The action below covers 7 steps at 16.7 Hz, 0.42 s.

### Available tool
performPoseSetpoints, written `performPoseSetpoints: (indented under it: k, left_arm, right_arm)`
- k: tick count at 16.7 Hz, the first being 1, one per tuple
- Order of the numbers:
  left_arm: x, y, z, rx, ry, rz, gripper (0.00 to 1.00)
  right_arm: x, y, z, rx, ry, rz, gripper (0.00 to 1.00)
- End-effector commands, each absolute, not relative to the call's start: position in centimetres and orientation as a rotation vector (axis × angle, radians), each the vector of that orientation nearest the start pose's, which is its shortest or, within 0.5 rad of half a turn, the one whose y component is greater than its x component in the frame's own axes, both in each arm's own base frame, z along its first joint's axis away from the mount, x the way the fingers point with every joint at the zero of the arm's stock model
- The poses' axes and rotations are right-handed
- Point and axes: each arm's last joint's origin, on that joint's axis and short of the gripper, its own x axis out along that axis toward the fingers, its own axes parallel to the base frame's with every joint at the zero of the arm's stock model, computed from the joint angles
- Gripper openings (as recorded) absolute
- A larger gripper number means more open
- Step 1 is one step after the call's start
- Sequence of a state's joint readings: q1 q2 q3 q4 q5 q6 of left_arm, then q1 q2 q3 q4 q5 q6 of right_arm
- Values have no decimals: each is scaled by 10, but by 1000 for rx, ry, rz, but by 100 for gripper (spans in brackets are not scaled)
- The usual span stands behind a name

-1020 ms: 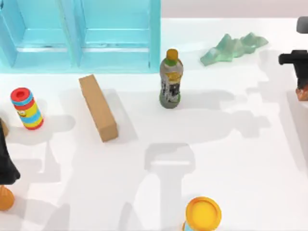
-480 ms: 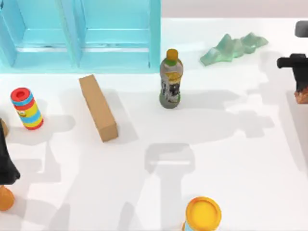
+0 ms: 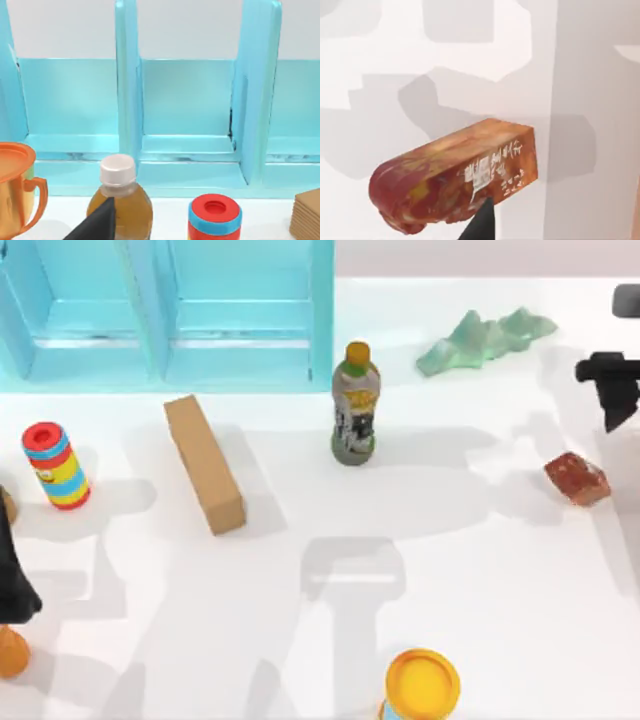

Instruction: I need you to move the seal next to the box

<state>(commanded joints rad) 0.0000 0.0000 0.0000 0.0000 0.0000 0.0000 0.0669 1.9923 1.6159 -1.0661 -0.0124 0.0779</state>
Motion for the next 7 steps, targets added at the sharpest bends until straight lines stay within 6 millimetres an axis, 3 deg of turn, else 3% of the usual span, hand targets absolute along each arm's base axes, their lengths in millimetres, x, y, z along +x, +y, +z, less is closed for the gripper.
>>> performPoseSetpoints:
  k: [2, 7]
  left_arm:
    - [106, -1, 160, 0, 0, 0, 100]
    - [106, -1, 160, 0, 0, 0, 100]
  right_arm:
    - [395, 31, 208, 19, 1444, 17, 100]
    - [395, 31, 208, 19, 1444, 17, 100]
